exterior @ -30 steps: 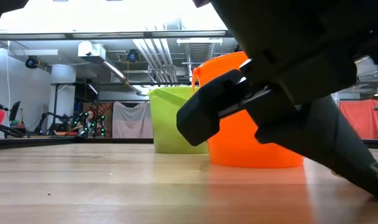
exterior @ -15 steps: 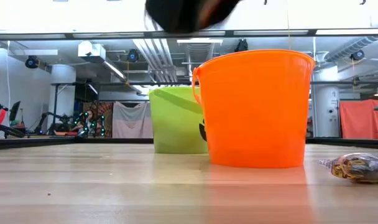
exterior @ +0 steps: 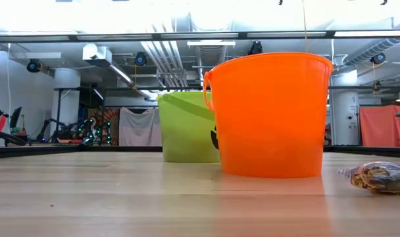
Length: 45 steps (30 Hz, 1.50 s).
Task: Sort candy by brand, put in halloween buckets
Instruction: Put the black gummy into the top orange bucket
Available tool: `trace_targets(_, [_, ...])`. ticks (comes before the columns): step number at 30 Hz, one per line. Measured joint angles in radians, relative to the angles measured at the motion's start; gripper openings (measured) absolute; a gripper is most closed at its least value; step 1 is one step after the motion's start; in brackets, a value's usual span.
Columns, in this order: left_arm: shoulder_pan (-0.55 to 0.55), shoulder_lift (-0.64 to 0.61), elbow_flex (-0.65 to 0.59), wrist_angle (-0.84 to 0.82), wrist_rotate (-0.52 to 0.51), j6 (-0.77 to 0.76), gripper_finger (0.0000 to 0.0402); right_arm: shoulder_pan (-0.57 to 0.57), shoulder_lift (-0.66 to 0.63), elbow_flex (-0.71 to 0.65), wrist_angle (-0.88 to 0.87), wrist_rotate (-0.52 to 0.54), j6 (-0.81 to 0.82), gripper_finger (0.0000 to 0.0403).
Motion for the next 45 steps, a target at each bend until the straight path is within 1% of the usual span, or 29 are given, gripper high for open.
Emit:
trace_targets(2, [0.000,-0.068,0.001,-0.045,-0.050,-0.001,0.0030,-0.011,0.000,0.000,0.019,0.023,-0.032,0.0185])
trace_targets(7, [0.028,-0.209,0.002,-0.161,-0.218,0.007,0.0030,-0.062,0.000,0.000,0.050,0.087,-0.147,0.0183])
trace_targets(9, [0.054,-0.255,0.001,-0.198,-0.252,0.012,0.0030,-0.091,-0.003,0.000,0.059,0.117,-0.204,0.0180])
trace_targets(11, [0.093,-0.291,0.001,-0.236,-0.263,0.046,0.0030,-0.132,-0.012,0.000,0.093,0.132,-0.261,0.0177])
trace_targets(13, [0.139,-0.316,0.001,-0.273,-0.264,0.112,0.0030,-0.184,-0.026,0.000,0.135,0.132,-0.323,0.0173])
trace_targets(17, [0.256,-0.345,-0.001,-0.357,-0.226,0.300,0.0030,-0.301,-0.060,0.000,0.247,0.127,-0.474,0.0164])
trace_targets(19, [0.329,-0.355,-0.001,-0.371,-0.200,0.417,0.0030,-0.365,-0.077,0.000,0.291,0.119,-0.537,0.0160])
trace_targets(23, [0.491,-0.368,-0.008,-0.361,-0.108,0.693,0.0030,-0.516,-0.097,0.000,0.340,0.099,-0.612,0.0151])
trace_targets(25, [0.586,-0.370,-0.013,-0.352,-0.032,0.828,0.0030,-0.593,-0.098,0.000,0.354,0.094,-0.627,0.0147])
trace_targets(27, [0.689,-0.375,-0.014,-0.332,0.066,0.945,0.0030,-0.669,-0.096,0.000,0.366,0.085,-0.639,0.0144])
trace_targets(31, [0.889,-0.380,-0.014,-0.256,0.270,1.146,0.0030,-0.809,-0.086,0.000,0.379,0.003,-0.659,0.0138])
trace_targets(34, [1.022,-0.374,-0.032,-0.191,0.459,1.255,0.0030,-0.885,-0.080,-0.001,0.378,-0.030,-0.659,0.0135])
trace_targets(36, [1.093,-0.370,-0.065,-0.166,0.549,1.294,0.0030,-0.922,-0.081,-0.004,0.377,-0.031,-0.658,0.0134])
trace_targets(38, [1.146,-0.369,-0.112,-0.166,0.582,1.319,0.0030,-0.952,-0.081,-0.007,0.377,-0.031,-0.648,0.0135])
trace_targets(40, [1.176,-0.369,-0.173,-0.160,0.590,1.347,0.0030,-0.977,-0.081,-0.010,0.377,-0.032,-0.646,0.0136])
trace_targets(42, [1.187,-0.369,-0.253,-0.131,0.593,1.369,0.0030,-0.997,-0.081,-0.013,0.378,-0.033,-0.646,0.0136])
trace_targets(45, [1.184,-0.367,-0.382,-0.030,0.597,1.371,0.0030,-1.017,-0.081,-0.024,0.377,-0.034,-0.640,0.0133])
